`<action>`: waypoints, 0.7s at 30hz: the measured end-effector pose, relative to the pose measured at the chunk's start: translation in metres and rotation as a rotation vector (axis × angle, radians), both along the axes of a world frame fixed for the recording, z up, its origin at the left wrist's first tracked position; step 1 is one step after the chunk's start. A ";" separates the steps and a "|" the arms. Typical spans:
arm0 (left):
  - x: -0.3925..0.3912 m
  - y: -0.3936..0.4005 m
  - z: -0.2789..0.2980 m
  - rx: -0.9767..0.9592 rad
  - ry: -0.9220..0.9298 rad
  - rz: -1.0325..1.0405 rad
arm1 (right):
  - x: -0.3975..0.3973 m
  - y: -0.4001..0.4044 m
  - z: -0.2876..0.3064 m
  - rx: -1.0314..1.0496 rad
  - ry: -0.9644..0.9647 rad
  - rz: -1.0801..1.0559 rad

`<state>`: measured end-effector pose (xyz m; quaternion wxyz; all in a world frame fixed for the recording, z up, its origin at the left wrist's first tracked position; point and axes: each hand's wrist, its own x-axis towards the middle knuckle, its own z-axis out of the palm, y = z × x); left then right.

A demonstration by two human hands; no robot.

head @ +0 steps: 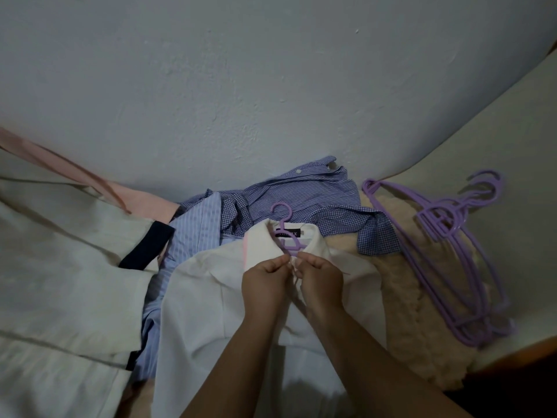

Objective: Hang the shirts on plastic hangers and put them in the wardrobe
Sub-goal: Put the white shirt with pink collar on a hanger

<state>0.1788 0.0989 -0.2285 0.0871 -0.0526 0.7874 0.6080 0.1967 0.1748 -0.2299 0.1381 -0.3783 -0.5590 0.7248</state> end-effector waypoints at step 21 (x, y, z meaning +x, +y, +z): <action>-0.002 0.000 -0.019 0.044 -0.040 -0.070 | -0.004 0.015 -0.016 0.190 -0.092 0.133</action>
